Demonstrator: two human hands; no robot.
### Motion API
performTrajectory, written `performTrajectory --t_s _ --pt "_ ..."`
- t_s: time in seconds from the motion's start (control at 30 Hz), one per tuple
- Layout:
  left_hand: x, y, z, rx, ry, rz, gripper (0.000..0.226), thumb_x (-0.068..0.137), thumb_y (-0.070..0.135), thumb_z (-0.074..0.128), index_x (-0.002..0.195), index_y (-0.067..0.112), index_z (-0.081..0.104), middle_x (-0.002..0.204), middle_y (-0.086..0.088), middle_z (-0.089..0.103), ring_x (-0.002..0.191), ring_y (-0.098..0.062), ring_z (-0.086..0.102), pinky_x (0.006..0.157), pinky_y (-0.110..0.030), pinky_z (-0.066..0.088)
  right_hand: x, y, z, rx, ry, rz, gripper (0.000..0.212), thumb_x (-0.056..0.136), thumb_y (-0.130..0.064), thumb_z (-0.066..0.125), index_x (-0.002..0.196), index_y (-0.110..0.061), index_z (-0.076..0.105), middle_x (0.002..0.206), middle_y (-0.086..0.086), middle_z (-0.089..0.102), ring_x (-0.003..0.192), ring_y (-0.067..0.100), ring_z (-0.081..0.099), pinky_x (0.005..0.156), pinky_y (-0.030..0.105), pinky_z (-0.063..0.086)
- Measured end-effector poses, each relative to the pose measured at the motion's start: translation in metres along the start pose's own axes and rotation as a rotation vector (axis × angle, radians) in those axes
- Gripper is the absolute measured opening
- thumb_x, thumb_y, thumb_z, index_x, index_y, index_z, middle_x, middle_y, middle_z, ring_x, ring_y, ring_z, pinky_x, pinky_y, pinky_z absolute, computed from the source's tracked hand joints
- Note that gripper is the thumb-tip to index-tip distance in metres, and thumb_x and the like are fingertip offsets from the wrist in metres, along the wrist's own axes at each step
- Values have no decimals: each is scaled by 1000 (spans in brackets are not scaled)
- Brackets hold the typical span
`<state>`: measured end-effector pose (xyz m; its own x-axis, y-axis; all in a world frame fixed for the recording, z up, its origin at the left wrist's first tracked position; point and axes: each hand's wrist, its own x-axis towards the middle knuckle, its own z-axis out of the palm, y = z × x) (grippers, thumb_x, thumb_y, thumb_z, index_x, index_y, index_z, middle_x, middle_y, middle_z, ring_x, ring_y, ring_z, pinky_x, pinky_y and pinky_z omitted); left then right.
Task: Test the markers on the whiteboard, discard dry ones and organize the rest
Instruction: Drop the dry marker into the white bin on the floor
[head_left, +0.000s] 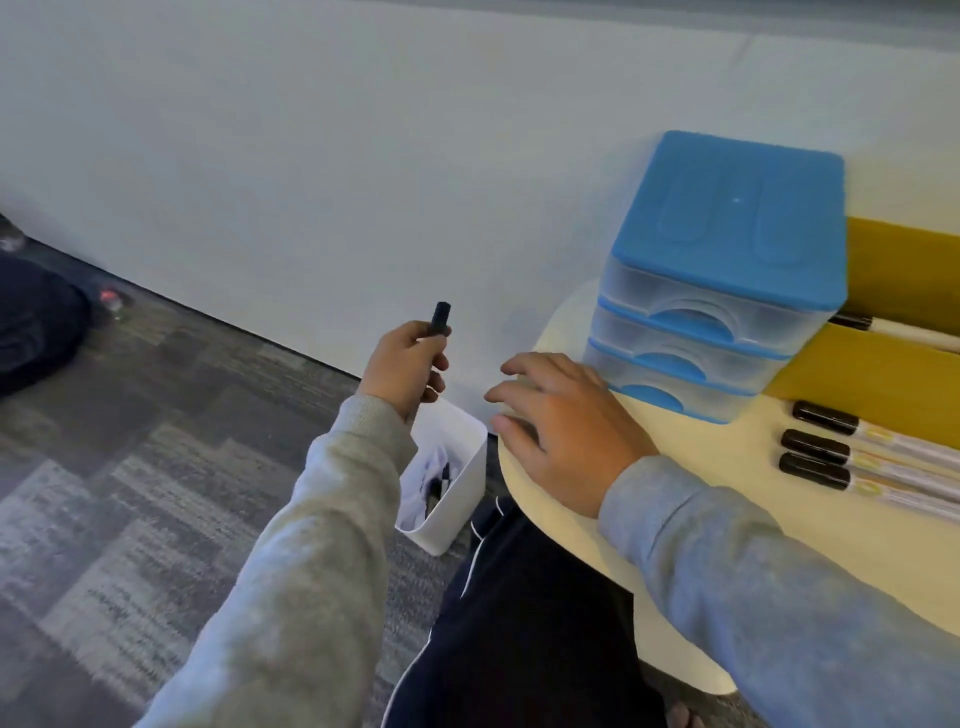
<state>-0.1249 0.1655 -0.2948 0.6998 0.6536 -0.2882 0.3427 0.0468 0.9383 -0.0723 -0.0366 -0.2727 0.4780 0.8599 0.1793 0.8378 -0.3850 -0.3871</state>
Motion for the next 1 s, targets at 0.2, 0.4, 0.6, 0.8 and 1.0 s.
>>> performTrajectory --t_s 0.2,0.4,0.6,0.8,1.0 --pt "43 -105 15 363 -185 -333 31 100 3 44 125 10 61 82 -13 60 61 -22 58 57 -29 54 1 2 4 9 32 -10 24 92 -35 52 100 -23 71 124 -2 60 118 18 51 96 38 42" --pt "38 -168 -1 391 -173 -489 29 98 -3 43 114 9 64 84 -19 60 68 -28 59 58 -28 51 0 2 1 12 -5 17 23 93 -37 52 101 -26 70 127 -5 57 121 15 48 99 34 37" --pt "58 -165 -21 214 -97 -452 40 97 -8 45 132 5 57 86 -16 62 65 -22 60 56 -26 55 2 1 2 -6 -26 27 22 92 -37 51 100 -27 69 126 -6 56 122 15 48 97 35 38" --pt "69 -159 -28 710 -270 -477 83 95 21 62 159 30 11 154 -13 38 131 -34 47 101 -38 42 2 1 3 2 -3 23 21 91 -37 52 96 -26 69 125 -7 57 120 14 49 98 35 38" --pt "64 -173 -30 817 -300 -515 74 96 24 61 158 26 20 160 -9 31 145 -31 32 117 -40 30 3 1 4 -11 1 20 28 91 -42 46 97 -27 70 124 -8 58 121 12 48 98 34 37"
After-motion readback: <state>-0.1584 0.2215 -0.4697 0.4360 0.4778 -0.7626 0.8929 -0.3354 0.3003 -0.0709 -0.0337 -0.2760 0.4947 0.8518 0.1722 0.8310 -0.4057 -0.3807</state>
